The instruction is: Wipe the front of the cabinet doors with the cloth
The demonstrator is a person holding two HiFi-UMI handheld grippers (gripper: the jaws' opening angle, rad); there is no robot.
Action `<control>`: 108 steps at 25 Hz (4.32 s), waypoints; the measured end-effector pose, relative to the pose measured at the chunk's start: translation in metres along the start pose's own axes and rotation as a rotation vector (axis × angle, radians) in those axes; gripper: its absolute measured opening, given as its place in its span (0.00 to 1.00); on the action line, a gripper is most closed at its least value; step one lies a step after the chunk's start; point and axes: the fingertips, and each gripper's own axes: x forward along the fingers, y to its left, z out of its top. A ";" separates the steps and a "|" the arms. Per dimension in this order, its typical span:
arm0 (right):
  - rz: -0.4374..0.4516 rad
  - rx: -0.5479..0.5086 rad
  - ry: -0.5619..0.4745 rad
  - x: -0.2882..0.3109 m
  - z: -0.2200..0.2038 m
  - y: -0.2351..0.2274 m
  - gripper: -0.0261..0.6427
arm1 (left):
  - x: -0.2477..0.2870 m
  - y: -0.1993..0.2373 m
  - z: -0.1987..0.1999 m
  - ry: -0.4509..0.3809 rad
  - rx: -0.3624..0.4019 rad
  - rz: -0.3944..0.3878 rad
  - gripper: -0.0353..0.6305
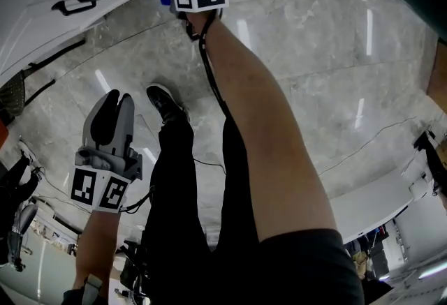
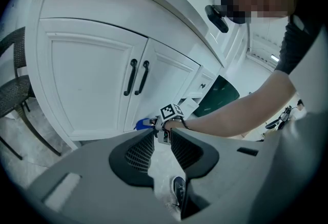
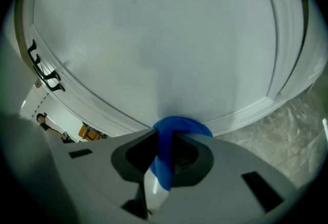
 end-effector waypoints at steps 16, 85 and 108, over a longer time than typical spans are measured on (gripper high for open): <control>-0.099 -0.001 -0.042 -0.076 0.031 -0.096 0.13 | 0.052 -0.074 0.013 -0.004 0.007 -0.038 0.21; 0.017 -0.670 -0.481 -0.520 0.151 0.646 0.12 | -0.470 0.172 0.371 -0.629 0.195 0.508 0.21; 0.051 -0.724 -0.704 -0.594 0.177 0.609 0.12 | -0.448 -0.011 0.350 -0.605 0.259 0.256 0.21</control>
